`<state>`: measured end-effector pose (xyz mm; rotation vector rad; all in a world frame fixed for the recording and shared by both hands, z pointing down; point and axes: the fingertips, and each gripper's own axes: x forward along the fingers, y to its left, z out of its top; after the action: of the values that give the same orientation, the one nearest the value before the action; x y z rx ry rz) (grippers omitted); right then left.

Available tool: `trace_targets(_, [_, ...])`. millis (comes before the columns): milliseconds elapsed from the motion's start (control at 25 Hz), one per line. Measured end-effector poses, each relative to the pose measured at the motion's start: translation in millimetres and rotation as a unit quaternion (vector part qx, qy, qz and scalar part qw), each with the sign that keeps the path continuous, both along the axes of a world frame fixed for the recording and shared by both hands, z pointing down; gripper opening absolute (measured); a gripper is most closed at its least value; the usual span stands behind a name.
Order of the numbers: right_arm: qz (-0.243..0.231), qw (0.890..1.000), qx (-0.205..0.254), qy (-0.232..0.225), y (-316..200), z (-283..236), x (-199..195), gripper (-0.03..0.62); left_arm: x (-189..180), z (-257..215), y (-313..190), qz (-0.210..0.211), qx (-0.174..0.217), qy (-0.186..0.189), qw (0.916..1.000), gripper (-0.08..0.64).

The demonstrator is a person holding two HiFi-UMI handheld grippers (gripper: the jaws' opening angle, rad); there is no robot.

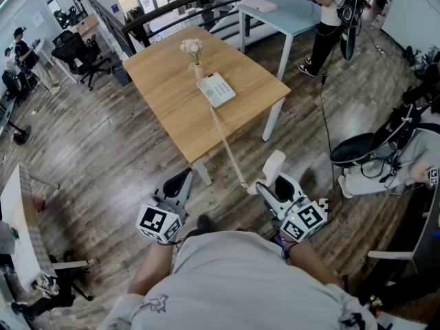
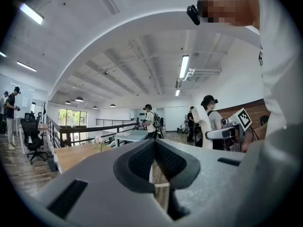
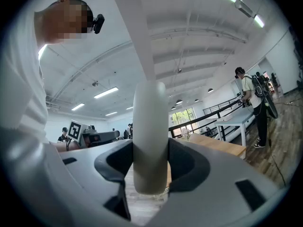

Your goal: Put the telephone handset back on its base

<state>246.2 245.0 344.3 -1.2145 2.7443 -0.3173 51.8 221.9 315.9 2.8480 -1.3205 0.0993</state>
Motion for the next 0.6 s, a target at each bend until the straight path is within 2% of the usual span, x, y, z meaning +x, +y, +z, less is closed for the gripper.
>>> trace_targets(600, [0.006,1.0,0.005,0.007,-10,-4,6,0.224,15,-2,-17,0.018,0.0,-0.001,0.9998,0.006])
